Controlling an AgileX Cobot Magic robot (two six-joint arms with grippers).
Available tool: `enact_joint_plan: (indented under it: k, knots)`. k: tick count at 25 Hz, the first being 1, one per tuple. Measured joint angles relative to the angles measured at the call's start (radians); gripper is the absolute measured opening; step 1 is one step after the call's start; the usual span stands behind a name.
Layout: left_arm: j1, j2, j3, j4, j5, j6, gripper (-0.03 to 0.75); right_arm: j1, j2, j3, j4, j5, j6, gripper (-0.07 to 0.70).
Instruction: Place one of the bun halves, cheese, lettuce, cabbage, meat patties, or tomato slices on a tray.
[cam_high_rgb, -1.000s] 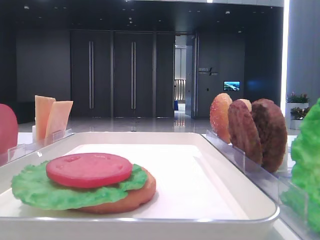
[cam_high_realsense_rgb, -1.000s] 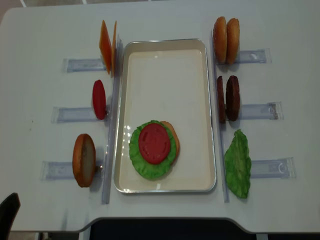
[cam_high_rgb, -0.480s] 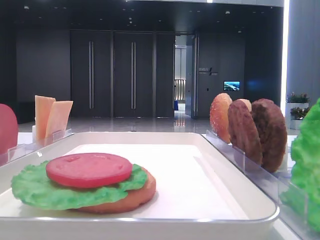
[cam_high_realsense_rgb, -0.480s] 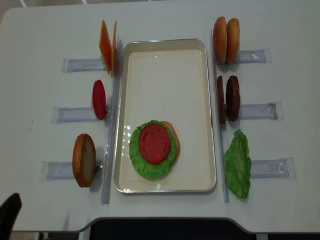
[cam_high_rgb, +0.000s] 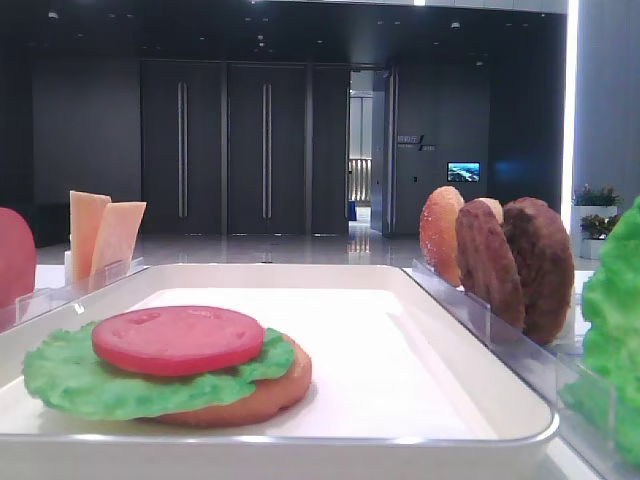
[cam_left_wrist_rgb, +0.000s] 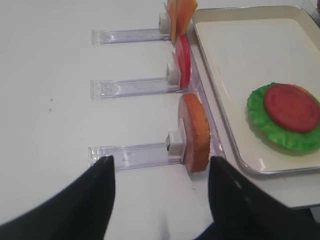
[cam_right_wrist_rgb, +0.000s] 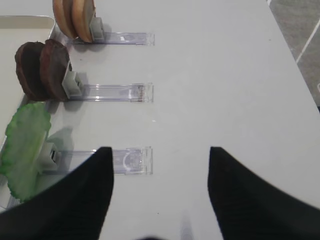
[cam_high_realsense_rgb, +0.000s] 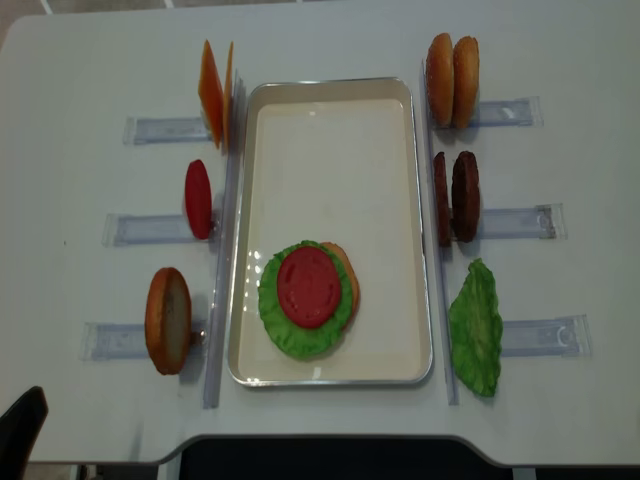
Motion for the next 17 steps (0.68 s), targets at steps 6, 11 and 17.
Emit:
enact_joint_plan:
  k: [6,11,17]
  knots:
    - [0.0,0.0,0.0,0.0,0.0,0.0,0.555,0.0,0.0,0.0,0.0,0.0,0.0,0.4]
    - [0.0,0.0,0.0,0.0,-0.001,0.0,0.593,0.0,0.0,0.0,0.0,0.0,0.0,0.4]
    - [0.0,0.0,0.0,0.0,-0.001,0.0,0.594,0.0,0.0,0.0,0.0,0.0,0.0,0.4]
